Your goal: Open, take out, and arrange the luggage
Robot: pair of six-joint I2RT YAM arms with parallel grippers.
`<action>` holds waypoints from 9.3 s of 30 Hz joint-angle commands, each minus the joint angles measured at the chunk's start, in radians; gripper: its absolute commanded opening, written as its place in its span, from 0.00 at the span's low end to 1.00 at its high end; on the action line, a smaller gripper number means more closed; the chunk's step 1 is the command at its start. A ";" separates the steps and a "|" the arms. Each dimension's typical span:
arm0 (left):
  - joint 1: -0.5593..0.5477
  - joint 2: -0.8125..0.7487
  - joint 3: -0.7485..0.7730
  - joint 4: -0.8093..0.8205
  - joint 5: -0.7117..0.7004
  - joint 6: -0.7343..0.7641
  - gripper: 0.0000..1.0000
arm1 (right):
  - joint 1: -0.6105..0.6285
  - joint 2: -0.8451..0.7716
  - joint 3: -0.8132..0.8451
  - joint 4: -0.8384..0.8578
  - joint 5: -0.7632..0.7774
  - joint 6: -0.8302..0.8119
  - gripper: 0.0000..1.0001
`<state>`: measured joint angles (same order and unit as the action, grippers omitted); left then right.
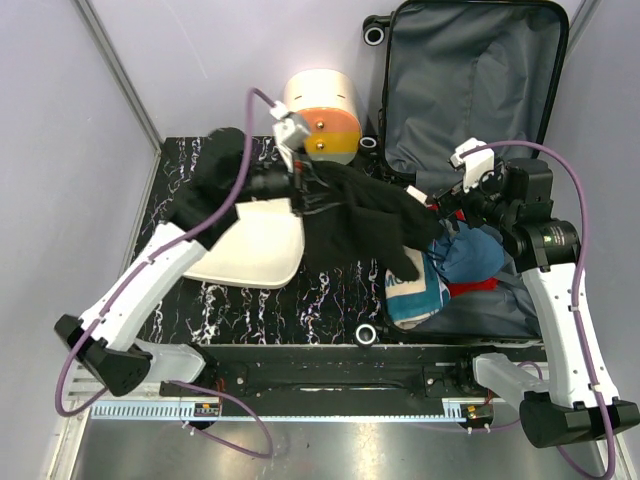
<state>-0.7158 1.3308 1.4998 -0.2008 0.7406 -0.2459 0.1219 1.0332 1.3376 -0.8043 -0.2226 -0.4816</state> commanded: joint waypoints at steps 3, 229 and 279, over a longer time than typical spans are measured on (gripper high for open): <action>0.274 -0.094 -0.035 -0.288 0.187 0.126 0.00 | 0.001 0.016 0.005 0.042 -0.021 -0.015 1.00; 0.957 0.453 0.013 -0.686 -0.455 0.662 0.40 | 0.110 0.208 0.209 -0.203 -0.230 0.170 1.00; 0.274 -0.114 -0.317 -0.207 0.101 0.497 0.99 | 0.114 0.049 0.049 -0.642 -0.402 -0.742 0.00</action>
<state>-0.3622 1.2694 1.2350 -0.7090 0.7517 0.2893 0.2283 1.2022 1.4086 -1.3365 -0.6140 -1.1580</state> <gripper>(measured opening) 0.988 0.045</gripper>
